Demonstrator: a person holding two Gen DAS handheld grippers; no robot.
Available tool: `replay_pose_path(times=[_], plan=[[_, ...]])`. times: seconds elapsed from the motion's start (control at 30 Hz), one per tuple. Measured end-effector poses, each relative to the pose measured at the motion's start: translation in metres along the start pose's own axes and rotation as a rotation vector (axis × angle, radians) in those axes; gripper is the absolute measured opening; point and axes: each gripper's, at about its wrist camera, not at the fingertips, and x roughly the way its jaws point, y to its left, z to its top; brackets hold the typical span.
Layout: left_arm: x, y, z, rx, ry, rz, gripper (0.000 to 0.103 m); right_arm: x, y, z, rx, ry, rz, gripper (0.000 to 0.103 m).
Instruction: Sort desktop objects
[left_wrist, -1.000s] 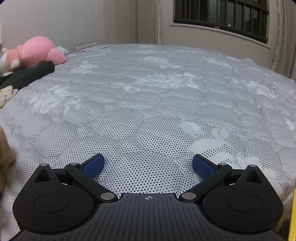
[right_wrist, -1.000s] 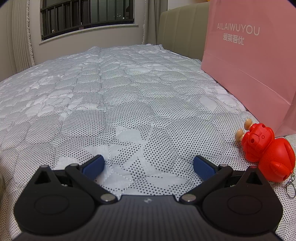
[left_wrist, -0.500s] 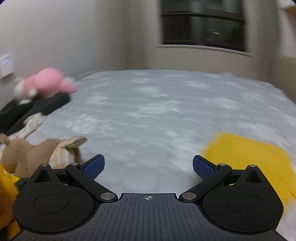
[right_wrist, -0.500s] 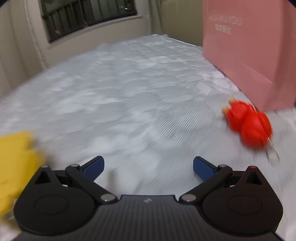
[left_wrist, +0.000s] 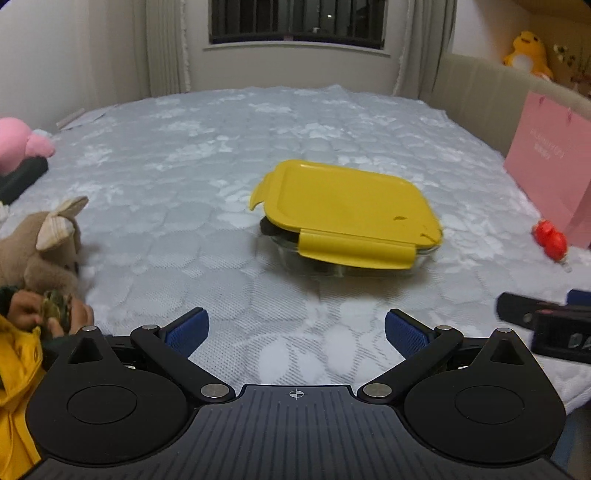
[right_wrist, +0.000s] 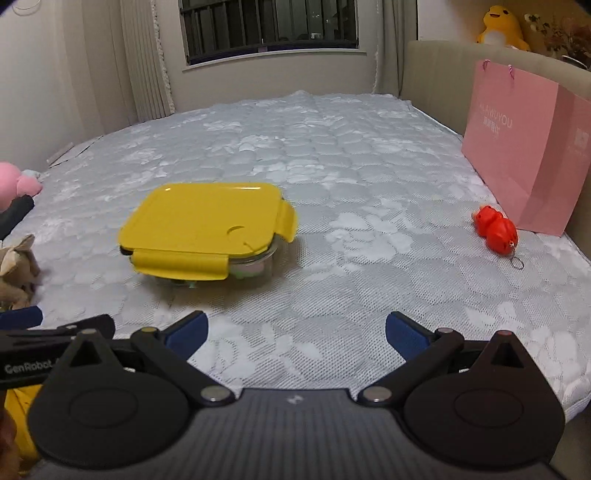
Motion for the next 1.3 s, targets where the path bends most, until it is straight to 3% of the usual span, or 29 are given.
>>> replay_pose_path(times=[0.27,0.73,1.3], plan=[[-0.005,0.006,0.003,-0.053,0.025,0.055,0.103,-0.003,0.006,0.002,0.020,-0.008,0.003,0.103],[0.022,-0.010,0.005,0.026,0.047,0.067,0.103,0.025,0.009,0.002,0.011,0.029,-0.026,0.103],[0.045,-0.011,0.006,0.024,0.098,0.080,0.103,0.051,0.008,0.001,0.011,0.082,-0.036,0.103]])
